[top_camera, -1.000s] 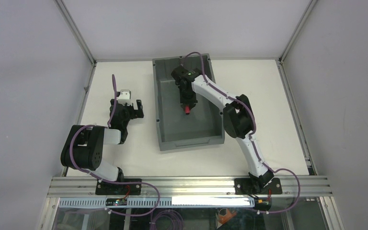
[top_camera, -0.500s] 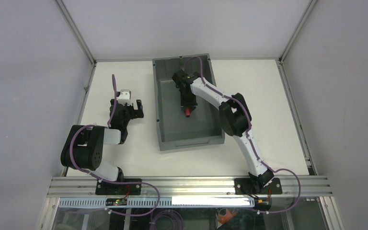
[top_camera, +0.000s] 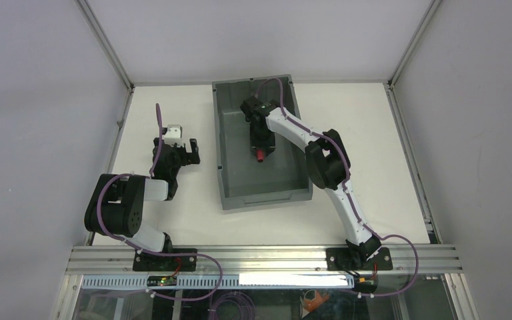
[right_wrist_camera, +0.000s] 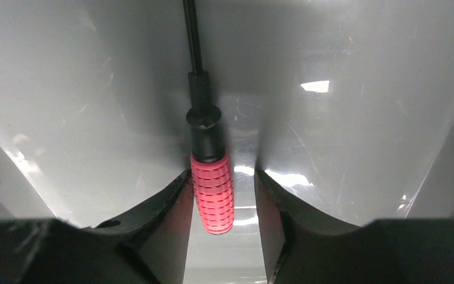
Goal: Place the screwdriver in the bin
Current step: Place the screwdriver in the bin, then reset both arms
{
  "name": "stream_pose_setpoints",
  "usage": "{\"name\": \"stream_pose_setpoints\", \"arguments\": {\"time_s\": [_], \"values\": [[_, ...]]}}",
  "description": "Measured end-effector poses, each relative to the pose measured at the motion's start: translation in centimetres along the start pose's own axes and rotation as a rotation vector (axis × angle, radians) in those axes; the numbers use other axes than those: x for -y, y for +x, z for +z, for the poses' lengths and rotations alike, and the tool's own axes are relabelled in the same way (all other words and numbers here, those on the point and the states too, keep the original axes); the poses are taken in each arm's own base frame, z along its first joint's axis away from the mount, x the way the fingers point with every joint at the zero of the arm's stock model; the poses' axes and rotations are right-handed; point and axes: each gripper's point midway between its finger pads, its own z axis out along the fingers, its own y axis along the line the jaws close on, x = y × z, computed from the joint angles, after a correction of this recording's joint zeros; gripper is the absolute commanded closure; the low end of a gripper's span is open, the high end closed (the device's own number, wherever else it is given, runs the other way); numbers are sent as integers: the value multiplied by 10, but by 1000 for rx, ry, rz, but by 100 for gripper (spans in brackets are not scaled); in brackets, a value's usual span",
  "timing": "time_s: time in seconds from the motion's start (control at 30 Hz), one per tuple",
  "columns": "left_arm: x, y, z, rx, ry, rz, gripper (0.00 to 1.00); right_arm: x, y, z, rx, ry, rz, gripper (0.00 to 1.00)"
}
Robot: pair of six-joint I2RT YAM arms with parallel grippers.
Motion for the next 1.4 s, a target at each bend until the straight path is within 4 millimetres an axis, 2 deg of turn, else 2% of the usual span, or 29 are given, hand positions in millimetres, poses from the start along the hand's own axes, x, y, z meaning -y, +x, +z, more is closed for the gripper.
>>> {"name": "stream_pose_setpoints", "arguments": {"time_s": [0.33,0.5,0.63,0.83,1.0,1.17,1.4], "values": [[0,0,0,0,0,0,1,5,0,-5,3,17,-5,40],[0,0,0,0,0,0,1,6,-8,-23,24,14,-13,30],[0,0,0,0,0,0,1,-1,-27,-56,99,-33,-20,23],[0,0,0,0,0,0,1,-6,-51,-111,216,-104,-28,1],[0,0,0,0,0,0,1,-2,-65,-148,294,-144,-29,1],[0,0,0,0,0,0,1,16,-77,-176,351,-149,-15,1],[0,0,0,0,0,0,1,62,-99,-219,458,-128,30,1]]}}
